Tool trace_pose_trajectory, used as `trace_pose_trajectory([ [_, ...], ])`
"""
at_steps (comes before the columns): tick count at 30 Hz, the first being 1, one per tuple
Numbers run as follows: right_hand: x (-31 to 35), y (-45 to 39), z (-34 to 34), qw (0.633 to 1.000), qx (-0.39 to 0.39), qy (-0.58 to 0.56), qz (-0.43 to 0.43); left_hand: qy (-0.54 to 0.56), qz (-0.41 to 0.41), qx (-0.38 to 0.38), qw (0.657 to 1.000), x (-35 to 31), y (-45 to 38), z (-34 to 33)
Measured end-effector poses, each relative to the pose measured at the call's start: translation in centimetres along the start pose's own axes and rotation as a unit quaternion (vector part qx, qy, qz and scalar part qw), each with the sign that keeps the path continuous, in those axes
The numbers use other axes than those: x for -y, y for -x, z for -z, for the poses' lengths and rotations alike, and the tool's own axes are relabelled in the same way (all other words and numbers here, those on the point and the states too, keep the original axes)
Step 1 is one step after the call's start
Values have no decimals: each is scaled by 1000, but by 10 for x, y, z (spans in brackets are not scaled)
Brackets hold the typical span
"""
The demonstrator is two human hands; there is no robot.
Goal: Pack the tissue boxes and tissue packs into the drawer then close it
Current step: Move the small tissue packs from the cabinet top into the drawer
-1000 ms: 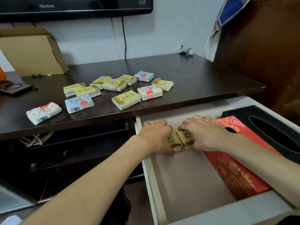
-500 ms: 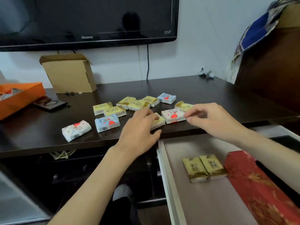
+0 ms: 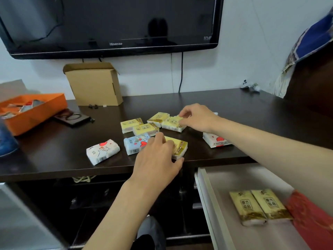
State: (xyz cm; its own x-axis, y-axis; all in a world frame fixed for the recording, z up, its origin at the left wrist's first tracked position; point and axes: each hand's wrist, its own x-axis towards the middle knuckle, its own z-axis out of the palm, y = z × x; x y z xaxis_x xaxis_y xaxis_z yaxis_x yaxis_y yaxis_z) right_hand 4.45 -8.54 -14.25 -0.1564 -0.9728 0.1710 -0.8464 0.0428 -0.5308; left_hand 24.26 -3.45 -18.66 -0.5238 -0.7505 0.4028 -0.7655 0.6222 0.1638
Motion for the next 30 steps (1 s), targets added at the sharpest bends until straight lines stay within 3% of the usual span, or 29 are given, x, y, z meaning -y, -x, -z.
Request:
trace_pose_trajectory([
  [6, 8, -21, -26, 979, -2, 203, 0, 12, 9, 6, 1000, 6, -5, -1],
  [17, 13, 19, -3, 992, -49, 105, 42, 60, -10, -1, 998, 8, 0, -5],
  [19, 11, 28, -5, 991, -17, 118, 55, 62, 1, -6, 998, 7, 0, -5],
  [21, 9, 33, -7, 987, 62, 131, 72, 57, 8, -7, 998, 8, -1, -5],
  [26, 3, 36, 17, 969, 233, 57, 58, 69, 13, 16, 997, 14, 0, -4],
  [28, -4, 37, 24, 963, 248, 82, 69, 66, 12, 20, 998, 14, 0, -5],
  [30, -9, 41, 24, 968, 212, 98, 91, 66, 12, 22, 998, 13, -2, -5],
])
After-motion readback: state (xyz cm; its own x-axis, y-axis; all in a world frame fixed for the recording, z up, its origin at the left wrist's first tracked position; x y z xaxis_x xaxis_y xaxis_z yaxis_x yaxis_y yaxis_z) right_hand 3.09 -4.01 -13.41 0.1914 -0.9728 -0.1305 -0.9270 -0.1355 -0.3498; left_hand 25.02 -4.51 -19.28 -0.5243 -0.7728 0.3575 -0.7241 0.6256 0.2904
